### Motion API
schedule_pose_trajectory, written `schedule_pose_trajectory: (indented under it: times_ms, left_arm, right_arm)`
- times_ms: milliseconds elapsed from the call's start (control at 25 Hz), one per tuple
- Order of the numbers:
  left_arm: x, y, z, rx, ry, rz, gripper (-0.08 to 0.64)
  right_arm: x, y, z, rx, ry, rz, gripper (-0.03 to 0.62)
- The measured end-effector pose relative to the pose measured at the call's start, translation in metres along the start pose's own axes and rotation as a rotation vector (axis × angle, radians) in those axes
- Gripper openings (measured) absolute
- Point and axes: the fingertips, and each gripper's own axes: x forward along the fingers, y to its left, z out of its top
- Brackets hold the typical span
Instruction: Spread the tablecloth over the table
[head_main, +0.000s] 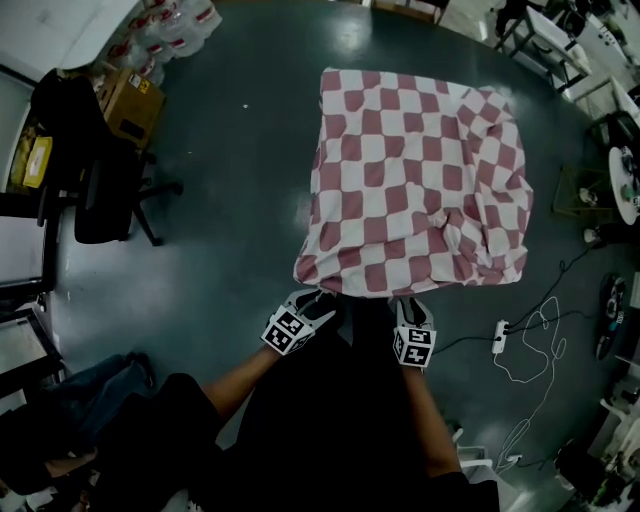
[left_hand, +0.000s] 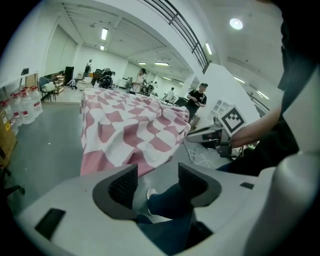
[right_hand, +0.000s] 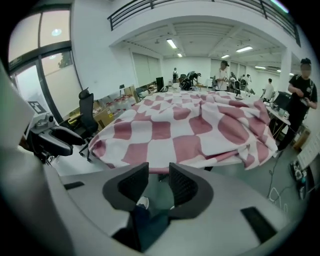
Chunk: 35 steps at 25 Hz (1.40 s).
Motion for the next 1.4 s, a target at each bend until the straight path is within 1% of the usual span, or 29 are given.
schedule_pose_trajectory:
  times_ms: [40, 80, 160, 200, 320, 400, 480, 520, 560, 600, 640, 680, 720, 840, 880, 920, 1040, 1120, 1320, 1400]
  left_arm:
    - [0.006, -0.005, -0.001, 0.016, 0.006, -0.004, 0.253]
    - [0.012, -0.010, -0.002, 0.033, 0.012, -0.005, 0.253]
    - [0.022, -0.018, -0.007, 0.051, 0.023, 0.001, 0.253]
    - [0.025, -0.020, -0.008, 0.047, 0.025, 0.010, 0.253]
    - [0.026, -0.022, -0.007, -0.001, 0.014, 0.059, 0.253]
    - [0.025, -0.023, -0.007, -0.051, -0.003, 0.094, 0.253]
    - [0.025, -0.024, -0.009, -0.088, -0.017, 0.131, 0.253]
    - [0.025, -0.026, -0.011, -0.102, -0.024, 0.150, 0.253]
    - [0.025, -0.028, -0.012, -0.115, -0.031, 0.166, 0.253]
    - [0.024, -0.031, -0.014, -0.127, -0.038, 0.179, 0.253]
    - [0.022, -0.035, -0.015, -0.137, -0.043, 0.189, 0.253]
    - [0.021, -0.040, -0.016, -0.144, -0.046, 0.196, 0.253]
    - [0.019, -0.044, -0.016, -0.148, -0.050, 0.201, 0.253]
    - [0.016, -0.054, -0.014, -0.147, -0.071, 0.214, 0.253]
    - [0.016, -0.057, -0.011, -0.142, -0.084, 0.218, 0.253]
    - [0.017, -0.059, -0.007, -0.136, -0.099, 0.221, 0.253]
    - [0.019, -0.067, 0.007, -0.108, -0.142, 0.233, 0.253]
    - [0.021, -0.070, 0.014, -0.089, -0.154, 0.235, 0.253]
    - [0.022, -0.071, 0.010, -0.066, -0.143, 0.221, 0.253]
    - [0.023, -0.069, 0.017, -0.063, -0.133, 0.215, 0.253]
  right_arm:
    - [0.001, -0.007, -0.001, -0.032, -0.001, -0.012, 0.135]
    - [0.002, -0.011, 0.000, -0.091, 0.000, -0.016, 0.141]
    - [0.005, -0.012, 0.000, -0.254, 0.008, 0.002, 0.149]
    - [0.007, -0.009, -0.001, -0.337, 0.015, 0.023, 0.159]
    - [0.016, 0.015, -0.003, -0.593, 0.036, 0.133, 0.241]
    - [0.026, 0.034, -0.013, -0.809, 0.059, 0.216, 0.267]
    - [0.040, 0.045, -0.026, -1.000, 0.088, 0.264, 0.267]
    - [0.047, 0.046, -0.032, -1.064, 0.104, 0.270, 0.265]
    - [0.053, 0.045, -0.036, -1.104, 0.119, 0.268, 0.219]
    - [0.057, 0.042, -0.037, -1.120, 0.129, 0.263, 0.113]
    - [0.058, 0.040, -0.036, -1.111, 0.132, 0.263, 0.063]
    - [0.057, 0.039, -0.034, -1.077, 0.129, 0.273, 0.038]
    - [0.054, 0.040, -0.030, -1.019, 0.123, 0.295, 0.025]
    - [0.035, 0.046, -0.022, -0.803, 0.094, 0.395, 0.018]
    - [0.029, 0.047, -0.022, -0.758, 0.084, 0.422, 0.018]
    - [0.022, 0.048, -0.023, -0.732, 0.074, 0.443, 0.018]
    - [0.003, 0.047, -0.032, -0.685, 0.057, 0.475, 0.017]
    - [-0.006, 0.049, -0.041, -0.656, 0.055, 0.496, 0.017]
    - [-0.026, 0.064, -0.071, -0.636, 0.070, 0.553, 0.016]
    - [-0.029, 0.064, -0.074, -0.624, 0.094, 0.570, 0.016]
